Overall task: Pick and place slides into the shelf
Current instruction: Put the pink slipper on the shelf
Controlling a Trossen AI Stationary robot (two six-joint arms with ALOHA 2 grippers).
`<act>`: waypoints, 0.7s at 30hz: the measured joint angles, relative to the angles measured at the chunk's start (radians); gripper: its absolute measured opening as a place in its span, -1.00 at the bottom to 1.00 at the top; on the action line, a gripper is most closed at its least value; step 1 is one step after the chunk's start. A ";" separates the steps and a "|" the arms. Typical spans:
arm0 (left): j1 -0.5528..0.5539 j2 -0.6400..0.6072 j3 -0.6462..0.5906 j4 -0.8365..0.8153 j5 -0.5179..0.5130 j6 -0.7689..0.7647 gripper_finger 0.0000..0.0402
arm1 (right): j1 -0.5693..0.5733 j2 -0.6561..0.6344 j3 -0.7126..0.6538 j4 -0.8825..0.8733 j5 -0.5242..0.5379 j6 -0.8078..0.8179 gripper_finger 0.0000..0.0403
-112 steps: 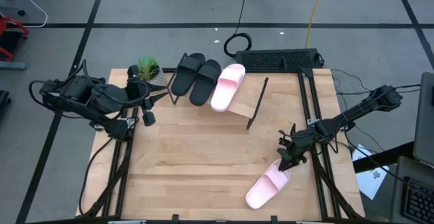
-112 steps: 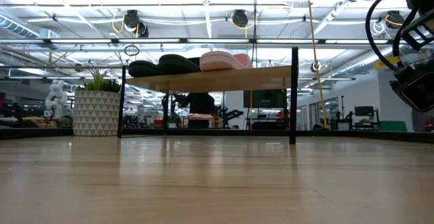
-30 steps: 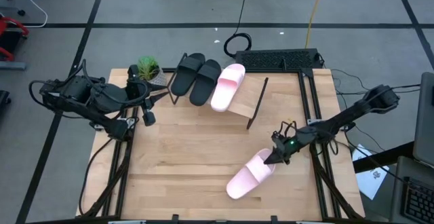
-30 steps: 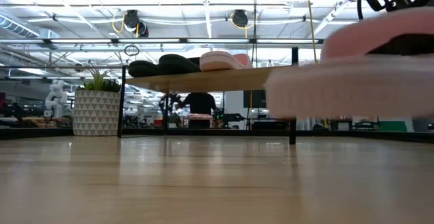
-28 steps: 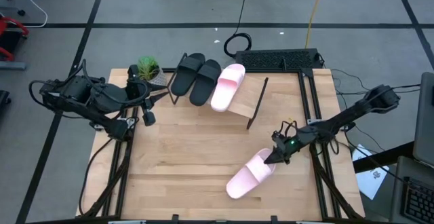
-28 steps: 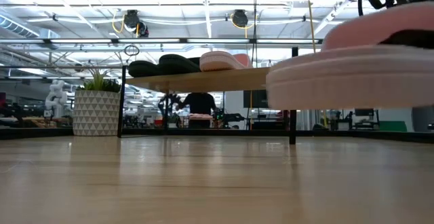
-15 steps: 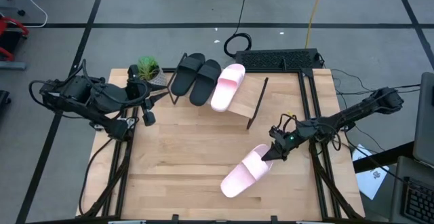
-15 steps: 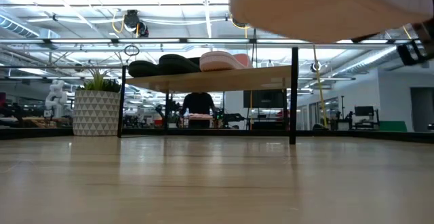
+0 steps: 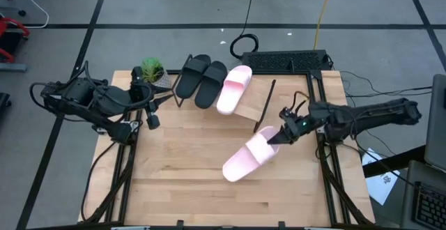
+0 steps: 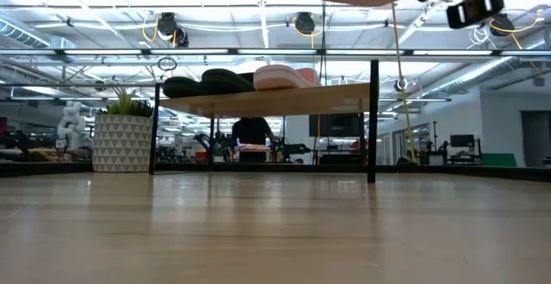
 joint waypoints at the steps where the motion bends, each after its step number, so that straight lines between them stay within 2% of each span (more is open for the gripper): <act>1: 0.000 0.000 0.000 0.000 0.000 0.004 -0.60 | -0.021 -0.001 0.018 -0.019 -0.015 -0.017 -1.00; 7: 0.000 0.000 0.000 0.000 0.000 0.007 -0.60 | -0.166 -0.002 0.132 -0.196 -0.171 -0.103 -1.00; 16: 0.000 0.000 0.000 0.001 0.001 0.004 -0.60 | -0.447 0.001 0.335 -0.529 -0.402 -0.327 -1.00; 21: 0.000 0.000 0.000 0.007 0.000 0.004 -0.60 | -0.569 0.027 0.405 -0.639 -0.508 -0.447 -1.00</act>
